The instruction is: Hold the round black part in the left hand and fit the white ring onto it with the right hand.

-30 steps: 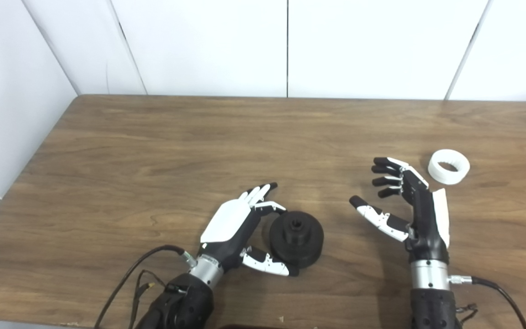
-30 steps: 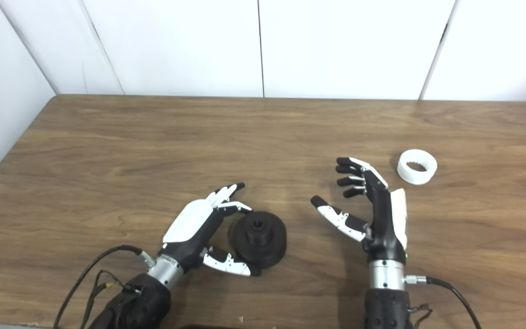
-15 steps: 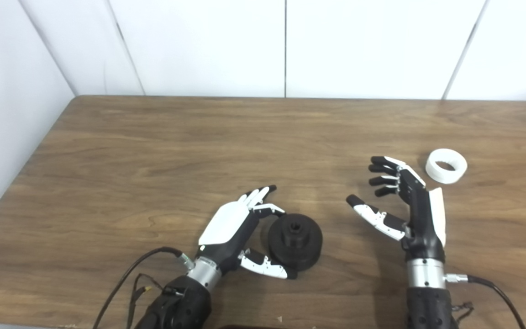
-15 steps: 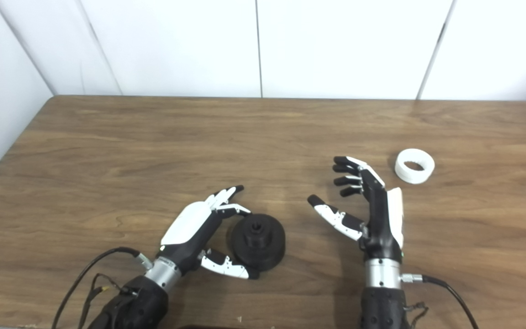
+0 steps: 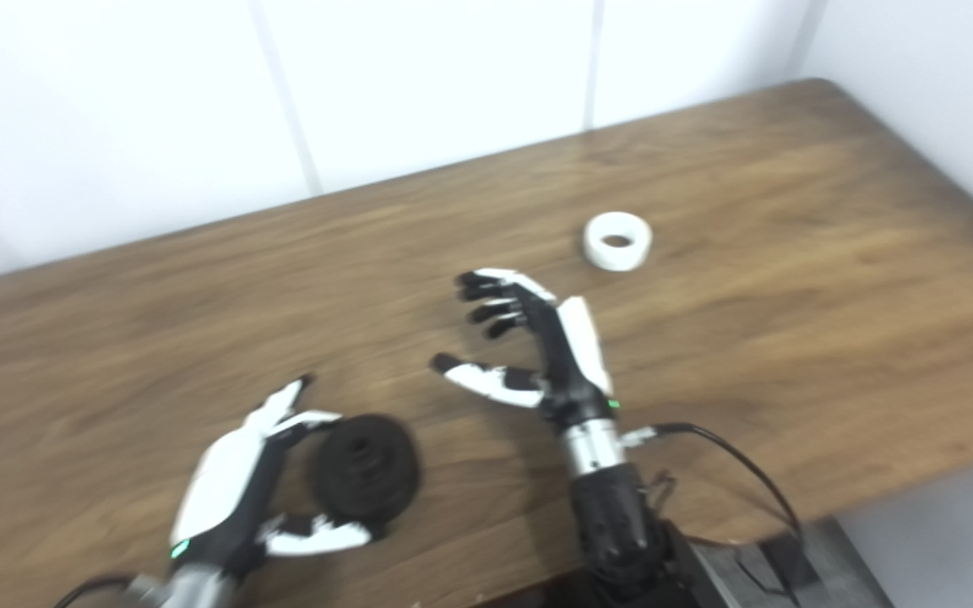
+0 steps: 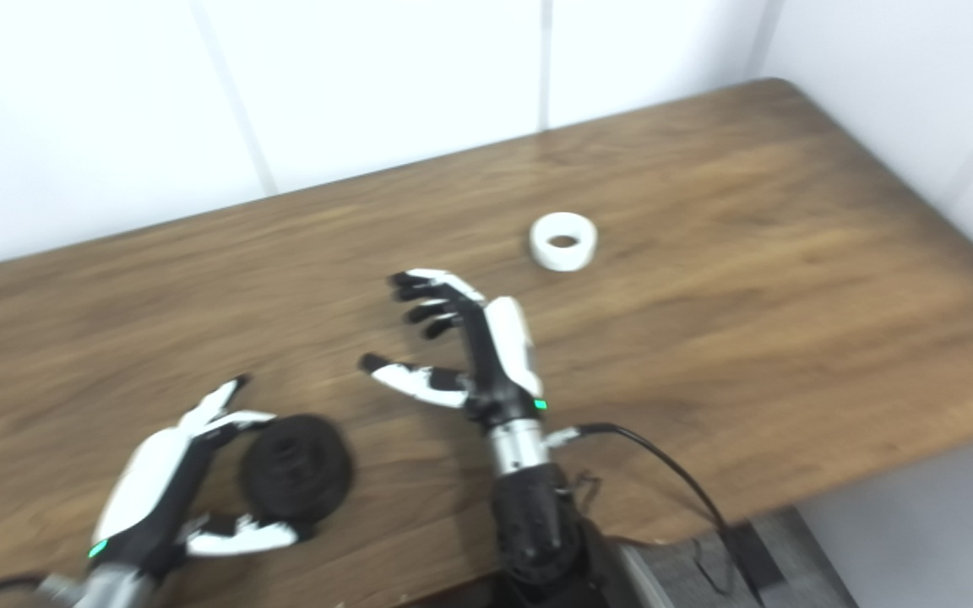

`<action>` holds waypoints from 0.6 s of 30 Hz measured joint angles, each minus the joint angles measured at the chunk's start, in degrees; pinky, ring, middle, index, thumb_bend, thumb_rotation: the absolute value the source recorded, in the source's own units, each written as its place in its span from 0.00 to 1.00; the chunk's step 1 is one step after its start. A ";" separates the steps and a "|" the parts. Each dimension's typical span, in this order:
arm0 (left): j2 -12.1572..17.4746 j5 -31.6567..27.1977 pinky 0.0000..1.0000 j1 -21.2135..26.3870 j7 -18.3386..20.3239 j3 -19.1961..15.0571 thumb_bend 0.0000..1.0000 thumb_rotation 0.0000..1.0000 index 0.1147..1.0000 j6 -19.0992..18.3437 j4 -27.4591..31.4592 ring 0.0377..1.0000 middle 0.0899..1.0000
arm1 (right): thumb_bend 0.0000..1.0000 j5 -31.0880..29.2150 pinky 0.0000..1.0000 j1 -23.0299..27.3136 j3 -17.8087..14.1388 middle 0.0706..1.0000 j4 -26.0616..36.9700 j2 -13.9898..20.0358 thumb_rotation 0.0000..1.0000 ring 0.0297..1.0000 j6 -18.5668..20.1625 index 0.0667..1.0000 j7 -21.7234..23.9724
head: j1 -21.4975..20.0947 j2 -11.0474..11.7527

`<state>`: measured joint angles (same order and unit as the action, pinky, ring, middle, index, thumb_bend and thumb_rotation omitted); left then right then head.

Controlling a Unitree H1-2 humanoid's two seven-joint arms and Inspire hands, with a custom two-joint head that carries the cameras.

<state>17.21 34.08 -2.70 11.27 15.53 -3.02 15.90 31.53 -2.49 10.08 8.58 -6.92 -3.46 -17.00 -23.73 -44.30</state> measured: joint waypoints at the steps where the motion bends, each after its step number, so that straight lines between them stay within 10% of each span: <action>1: 0.02 -0.25 1.00 0.00 0.11 -0.04 1.00 0.27 0.60 0.12 -0.08 1.00 1.00 | 0.71 0.15 0.52 0.00 0.01 0.67 -0.04 0.00 0.22 0.61 0.03 0.68 -0.16 | 0.00 0.00; 18: -0.13 -1.23 1.00 0.00 1.06 -0.50 1.00 0.28 0.60 0.21 -0.09 1.00 1.00 | 0.72 1.40 0.53 0.17 0.01 0.68 0.26 0.34 0.24 0.63 1.35 0.69 -0.06 | -0.09 0.27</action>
<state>17.08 32.85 -2.70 12.33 15.03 -2.81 15.81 32.93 -2.33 10.09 8.84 -6.57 -2.11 -17.06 -23.82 -44.03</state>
